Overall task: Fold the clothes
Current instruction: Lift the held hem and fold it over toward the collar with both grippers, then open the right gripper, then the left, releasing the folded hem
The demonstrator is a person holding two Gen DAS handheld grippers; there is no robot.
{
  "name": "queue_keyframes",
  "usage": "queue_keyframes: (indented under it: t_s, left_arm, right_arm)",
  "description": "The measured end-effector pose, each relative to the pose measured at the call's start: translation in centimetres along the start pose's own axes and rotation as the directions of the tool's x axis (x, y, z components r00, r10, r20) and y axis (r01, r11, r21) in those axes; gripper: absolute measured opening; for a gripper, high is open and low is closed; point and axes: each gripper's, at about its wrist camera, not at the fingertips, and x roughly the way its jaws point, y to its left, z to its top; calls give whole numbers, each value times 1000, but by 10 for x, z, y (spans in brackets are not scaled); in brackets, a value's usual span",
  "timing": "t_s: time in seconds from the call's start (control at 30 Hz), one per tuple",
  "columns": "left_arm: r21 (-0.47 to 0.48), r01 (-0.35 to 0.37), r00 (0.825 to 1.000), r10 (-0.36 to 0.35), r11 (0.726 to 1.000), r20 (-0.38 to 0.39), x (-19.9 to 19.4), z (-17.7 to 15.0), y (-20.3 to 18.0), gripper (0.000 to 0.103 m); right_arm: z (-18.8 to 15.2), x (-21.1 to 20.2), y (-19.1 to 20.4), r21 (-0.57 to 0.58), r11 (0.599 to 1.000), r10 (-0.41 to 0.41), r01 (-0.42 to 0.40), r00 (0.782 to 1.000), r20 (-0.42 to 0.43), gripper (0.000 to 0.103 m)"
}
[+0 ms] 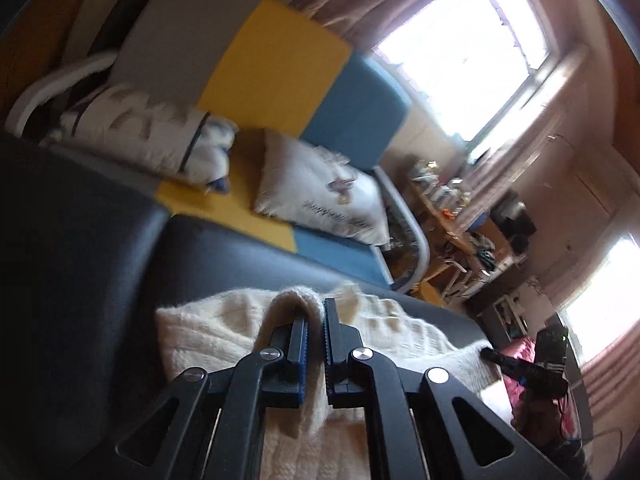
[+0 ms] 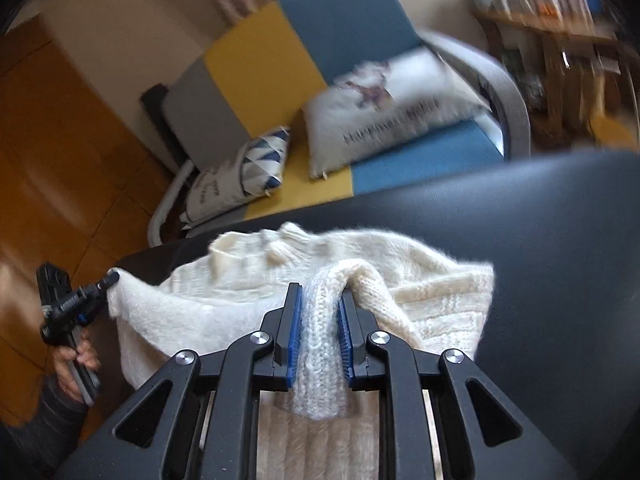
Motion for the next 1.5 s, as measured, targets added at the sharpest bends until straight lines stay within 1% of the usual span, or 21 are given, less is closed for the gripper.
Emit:
queue_keyframes:
  t_s: [0.03, 0.1, 0.13, 0.17, 0.2, 0.27, 0.43, 0.47, 0.5, 0.53, 0.6, 0.7, 0.8, 0.93, 0.97, 1.07, 1.17, 1.2, 1.3, 1.43, 1.5]
  left_arm:
    - [-19, -22, 1000, 22, 1000, -16, 6, 0, 5, 6]
    - [-67, -46, 998, 42, 997, -50, 18, 0, 17, 6]
    - [-85, -53, 997, 48, 995, -61, 20, -1, 23, 7]
    - [-102, -59, 996, 52, 993, -70, 22, -2, 28, 7]
    - [-104, -65, 996, 58, 992, -72, 22, -2, 31, 8]
    - [-93, -72, 995, 65, 993, -73, 20, -2, 33, 10]
    - [-45, -85, 993, 81, 995, -84, 15, 3, 23, 10]
    - [-39, -85, 993, 82, 996, -82, 13, 3, 19, 11]
    - [-34, -85, 993, 82, 996, -81, 11, 3, 16, 11]
    - [-32, -89, 993, 87, 995, -80, 9, 2, 16, 11]
    - [-33, -100, 992, 97, 994, -78, 4, 1, 18, 12]
    - [-33, -116, 991, 113, 993, -77, -2, -1, 21, 12]
    - [-54, -126, 990, 123, 991, -67, -13, -5, 29, 12]
    - [-48, -118, 992, 116, 992, -45, -33, -20, 28, 12]
    - [-29, -115, 992, 114, 993, -44, -37, -27, 23, 12]
    - [60, -124, 988, 129, 990, -84, -36, -50, 6, 13]
    - [136, -150, 977, 169, 979, -133, -26, -72, -8, 13]
    - [153, -168, 970, 191, 974, -149, -22, -78, -11, 13]
    - [146, -176, 959, 203, 974, -199, -14, -95, -8, 13]
    - [94, -154, 966, 170, 983, -195, -23, -109, -1, 13]
    - [104, -148, 964, 167, 983, -207, -28, -117, -3, 12]
  right_arm:
    - [1, 3, -7, 34, 999, 0, 0, 1000, 6, 19]
    - [1, 7, -18, 67, 998, 4, -5, 1000, 8, 25]
    - [0, 9, -20, 72, 997, 19, -19, 1000, 0, 29]
    - [-1, 10, -23, 77, 996, 34, -33, 999, -8, 39]
    - [-2, 10, -24, 81, 996, 49, -47, 999, -14, 46]
    - [-3, 7, -24, 80, 994, 73, -71, 997, -16, 54]
    - [15, 1, -23, 108, 988, 109, -107, 994, -15, 62]
    - [21, 2, -22, 117, 987, 111, -108, 994, -21, 66]
    - [25, 1, -21, 120, 989, 94, -90, 995, -22, 68]
    - [28, 1, -19, 119, 990, 83, -80, 996, -24, 68]
    - [26, -2, -17, 113, 990, 90, -86, 996, -24, 68]
    - [17, -10, -14, 99, 990, 104, -103, 995, -10, 69]
    - [2, -19, -14, 79, 992, 95, -94, 995, -5, 71]
    - [-26, -24, -15, 17, 1000, 11, -11, 999, -39, 71]
    - [-35, -23, -14, -7, 1000, -15, 14, 999, -51, 71]
    - [-58, -19, -8, -102, 988, -126, 117, 988, -89, 71]
    - [-75, -12, -8, -145, 975, -184, 166, 975, -121, 71]
    - [-79, -9, -7, -156, 972, -198, 177, 972, -130, 71]
    - [-92, -7, -5, -186, 962, -230, 201, 962, -146, 72]
    - [-106, -12, -2, -214, 952, -255, 219, 955, -154, 72]
    - [-113, -14, -1, -229, 946, -267, 228, 951, -158, 72]
